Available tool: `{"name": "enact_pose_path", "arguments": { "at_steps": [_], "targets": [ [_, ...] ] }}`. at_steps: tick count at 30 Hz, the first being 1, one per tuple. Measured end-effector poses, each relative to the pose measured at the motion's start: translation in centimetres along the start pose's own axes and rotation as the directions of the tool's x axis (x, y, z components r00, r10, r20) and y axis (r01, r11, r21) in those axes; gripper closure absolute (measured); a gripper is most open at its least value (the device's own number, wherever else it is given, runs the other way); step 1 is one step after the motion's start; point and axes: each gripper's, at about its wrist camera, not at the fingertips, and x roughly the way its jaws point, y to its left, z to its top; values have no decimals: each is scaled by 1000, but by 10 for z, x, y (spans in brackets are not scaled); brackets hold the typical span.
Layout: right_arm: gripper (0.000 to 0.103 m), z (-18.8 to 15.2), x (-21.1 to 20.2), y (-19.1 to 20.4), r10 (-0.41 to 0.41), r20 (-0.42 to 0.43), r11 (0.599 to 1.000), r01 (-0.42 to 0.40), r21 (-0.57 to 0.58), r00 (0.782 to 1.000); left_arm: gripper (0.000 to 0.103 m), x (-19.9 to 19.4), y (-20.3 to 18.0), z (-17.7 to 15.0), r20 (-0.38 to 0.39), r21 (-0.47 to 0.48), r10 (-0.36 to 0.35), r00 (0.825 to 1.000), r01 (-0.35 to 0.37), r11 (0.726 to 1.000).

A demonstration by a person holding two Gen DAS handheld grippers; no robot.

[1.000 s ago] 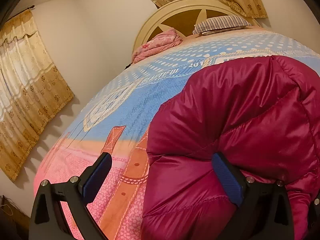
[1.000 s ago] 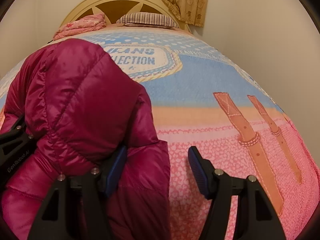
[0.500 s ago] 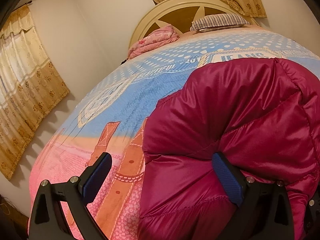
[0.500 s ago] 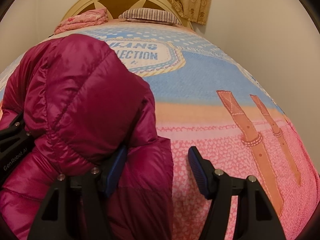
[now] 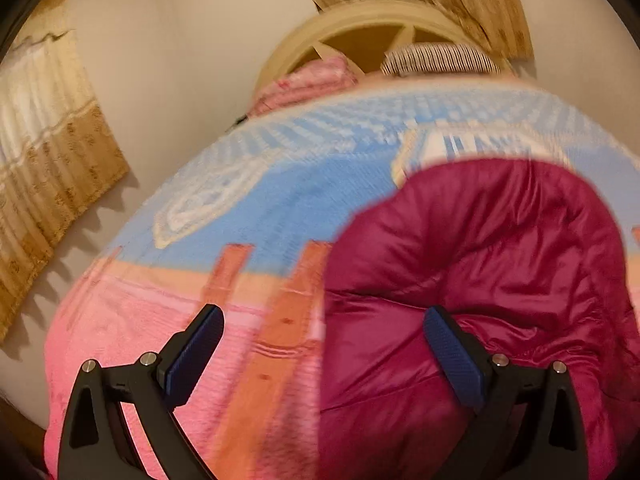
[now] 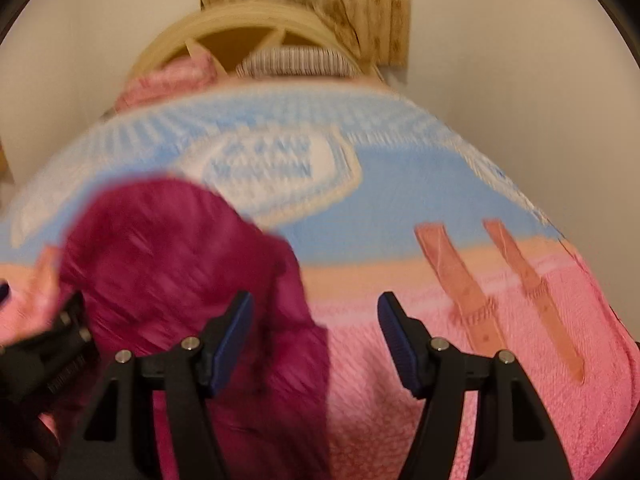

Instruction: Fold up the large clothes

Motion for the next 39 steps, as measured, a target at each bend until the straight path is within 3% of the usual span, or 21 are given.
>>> {"name": "enact_pose_path", "arguments": {
  "at_steps": [3, 6, 11, 17, 35, 39],
  "targets": [
    [27, 11, -10, 9, 50, 32, 999, -50, 6, 998, 2, -11, 20, -3, 28, -48, -15, 999, 16, 999],
    [28, 4, 10, 16, 130, 3, 991, -130, 44, 992, 2, 5, 24, -17, -60, -49, -57, 997, 54, 997],
    [29, -26, 44, 13, 83, -73, 996, -80, 41, 994, 2, 18, 26, -42, -75, -114, -155, 985, 146, 983],
    [29, -37, 53, 10, 69, -89, 998, -68, 18, 994, 2, 26, 3, -47, -84, -32, -127, 988, 124, 992],
    [28, -51, 64, 0, 164, -136, 983, -152, 98, 977, 2, 37, 3, -50, -118, -52, -213, 970, 209, 977],
    [32, -52, 63, 0, 186, -136, 980, -174, 100, 973, 3, 38, 3, -49, -119, -54, -240, 963, 235, 970]
  ]
}}
